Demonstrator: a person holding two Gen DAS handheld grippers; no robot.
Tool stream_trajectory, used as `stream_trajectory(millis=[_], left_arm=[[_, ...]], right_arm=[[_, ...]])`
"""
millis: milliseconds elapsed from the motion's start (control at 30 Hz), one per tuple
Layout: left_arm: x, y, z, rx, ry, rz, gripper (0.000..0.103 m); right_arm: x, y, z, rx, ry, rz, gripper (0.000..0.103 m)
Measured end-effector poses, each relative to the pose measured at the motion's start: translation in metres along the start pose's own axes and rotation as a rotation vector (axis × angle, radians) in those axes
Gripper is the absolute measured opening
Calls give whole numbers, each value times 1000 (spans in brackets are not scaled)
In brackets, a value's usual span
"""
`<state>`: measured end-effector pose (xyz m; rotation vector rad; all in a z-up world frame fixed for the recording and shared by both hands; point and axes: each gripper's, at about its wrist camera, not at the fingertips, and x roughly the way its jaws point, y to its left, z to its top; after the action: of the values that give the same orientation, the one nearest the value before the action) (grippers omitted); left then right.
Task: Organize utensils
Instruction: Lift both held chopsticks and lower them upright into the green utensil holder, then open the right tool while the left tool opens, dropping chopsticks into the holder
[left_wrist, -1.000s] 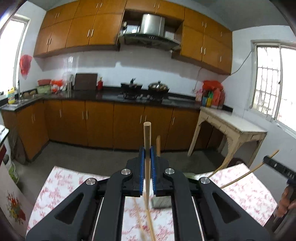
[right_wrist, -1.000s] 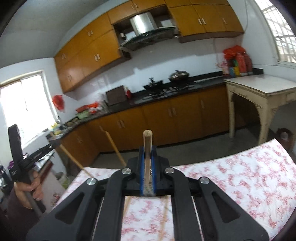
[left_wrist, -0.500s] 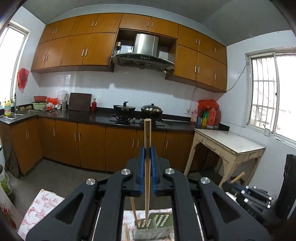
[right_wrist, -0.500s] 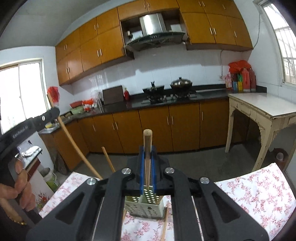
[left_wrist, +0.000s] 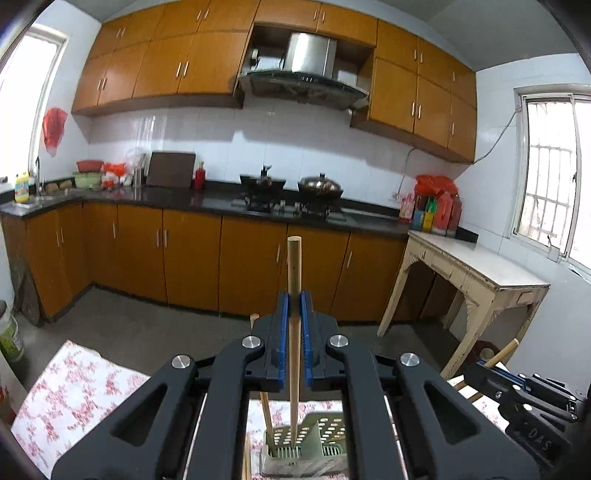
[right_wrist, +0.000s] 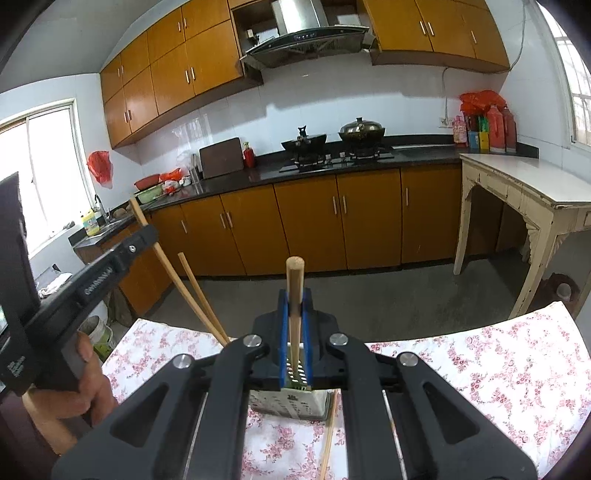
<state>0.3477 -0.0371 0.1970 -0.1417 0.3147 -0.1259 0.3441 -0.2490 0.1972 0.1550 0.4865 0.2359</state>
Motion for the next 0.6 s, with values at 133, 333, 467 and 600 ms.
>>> stream_trajectory(millis=[133, 333, 467, 600], left_arm=[[9, 3, -5, 6, 56, 1, 8], [2, 12, -2, -12, 83, 36, 8], [-16, 21, 8, -22, 72, 49, 10], [-42, 31, 11, -18, 63, 72, 23]], right_arm=[[6, -2, -3, 8, 22, -4, 11], [-5, -1, 0, 23, 1, -22, 26], [-26, -5, 2, 36, -35, -35, 30], [-51, -14, -5, 52, -57, -56, 30]])
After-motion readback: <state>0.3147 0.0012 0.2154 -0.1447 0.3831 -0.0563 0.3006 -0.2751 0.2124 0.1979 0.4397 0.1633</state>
